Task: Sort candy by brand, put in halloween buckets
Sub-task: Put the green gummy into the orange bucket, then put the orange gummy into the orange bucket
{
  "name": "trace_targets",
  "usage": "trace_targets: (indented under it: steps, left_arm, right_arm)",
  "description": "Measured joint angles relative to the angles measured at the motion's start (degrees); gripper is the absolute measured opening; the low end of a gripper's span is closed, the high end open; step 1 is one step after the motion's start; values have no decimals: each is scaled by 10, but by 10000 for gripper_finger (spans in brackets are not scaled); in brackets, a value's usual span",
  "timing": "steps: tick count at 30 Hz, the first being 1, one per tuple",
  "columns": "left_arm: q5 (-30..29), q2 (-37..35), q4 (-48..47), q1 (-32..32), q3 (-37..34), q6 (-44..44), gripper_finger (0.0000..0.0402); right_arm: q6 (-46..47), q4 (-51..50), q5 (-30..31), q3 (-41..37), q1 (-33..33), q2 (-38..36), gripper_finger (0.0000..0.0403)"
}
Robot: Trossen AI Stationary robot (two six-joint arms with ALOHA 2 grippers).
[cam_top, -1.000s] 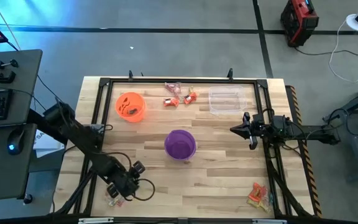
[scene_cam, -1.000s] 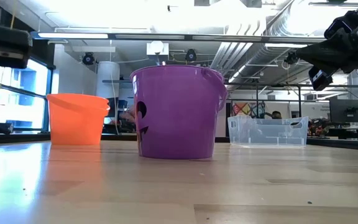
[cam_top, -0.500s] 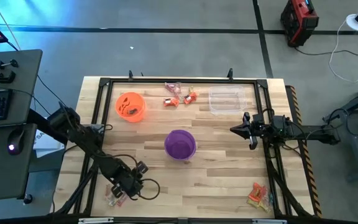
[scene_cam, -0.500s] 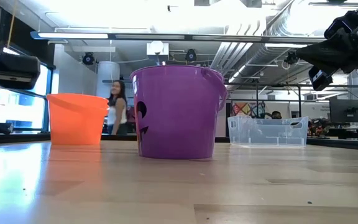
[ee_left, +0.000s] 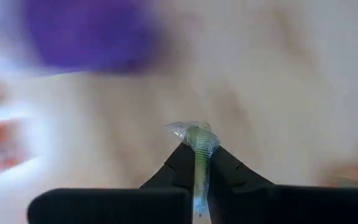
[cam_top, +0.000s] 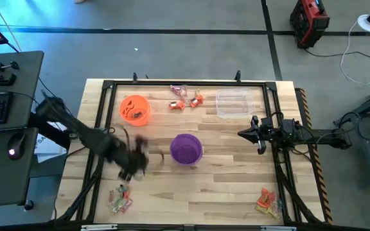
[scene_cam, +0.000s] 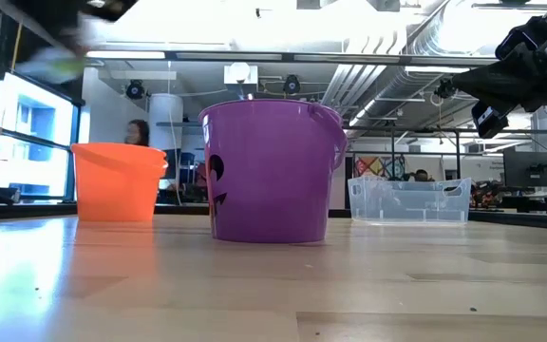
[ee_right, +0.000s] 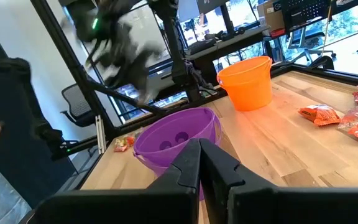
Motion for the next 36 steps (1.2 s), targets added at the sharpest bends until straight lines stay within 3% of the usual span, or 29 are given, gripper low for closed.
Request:
trace_targets:
  steps: [2,5,10,15,28,31,36]
  left_arm:
    - [-76,-48,-19,45,0,-16,5]
    - [-121,-109,-40,133,-18,-41,3]
    - [-94,-162,-33,297,-84,-60,2]
    - [-50,-144,-32,412,-142,-70,14]
    - [-13,-93,-25,492,-116,-81,161]
    - [45,-93,-37,499,-95,-119,178]
    - [193,-111,-3,461,-61,-179,183]
  right_arm:
    - [0,0,0,0,0,0,0]
    - [0,0,0,0,0,0,0]
    - [0,0,0,0,0,0,0]
    - [0,0,0,0,0,0,0]
    - [0,0,0,0,0,0,0]
    - [0,0,0,0,0,0,0]
    - [0,0,0,0,0,0,0]
